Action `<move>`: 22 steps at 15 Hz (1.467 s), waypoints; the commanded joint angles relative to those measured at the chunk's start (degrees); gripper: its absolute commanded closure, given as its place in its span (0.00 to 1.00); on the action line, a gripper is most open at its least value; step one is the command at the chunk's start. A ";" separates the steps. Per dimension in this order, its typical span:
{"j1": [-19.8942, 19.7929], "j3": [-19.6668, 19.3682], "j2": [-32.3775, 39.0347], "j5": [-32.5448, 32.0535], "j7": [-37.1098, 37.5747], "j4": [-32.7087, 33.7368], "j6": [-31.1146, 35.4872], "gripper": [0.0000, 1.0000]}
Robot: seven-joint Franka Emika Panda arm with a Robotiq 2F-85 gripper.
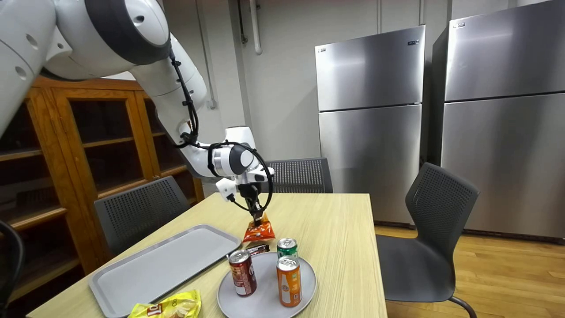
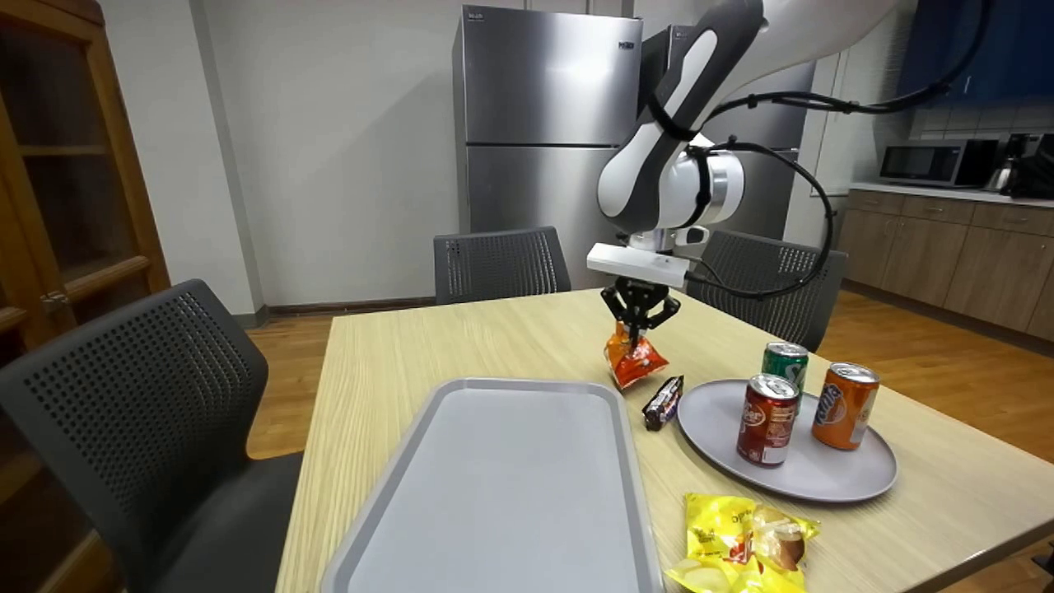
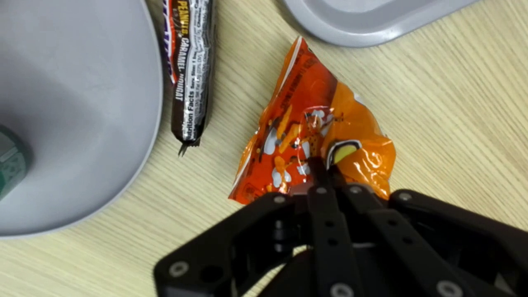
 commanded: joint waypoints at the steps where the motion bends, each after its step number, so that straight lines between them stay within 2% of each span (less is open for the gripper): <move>1: -1.09 0.69 0.55 1.84 -3.38 1.10 -0.17 0.74; 2: -0.97 0.62 0.11 1.83 -3.75 0.70 0.07 0.73; 4: -0.83 0.65 -0.93 1.77 -4.70 -0.17 0.43 0.60; 11: -1.09 0.86 -6.21 1.97 -9.34 -4.54 0.81 0.06; 12: -1.08 0.81 -7.08 1.83 -10.09 -5.36 0.62 0.01; 22: -0.47 -0.82 -18.74 -0.42 -15.02 -19.54 0.49 0.00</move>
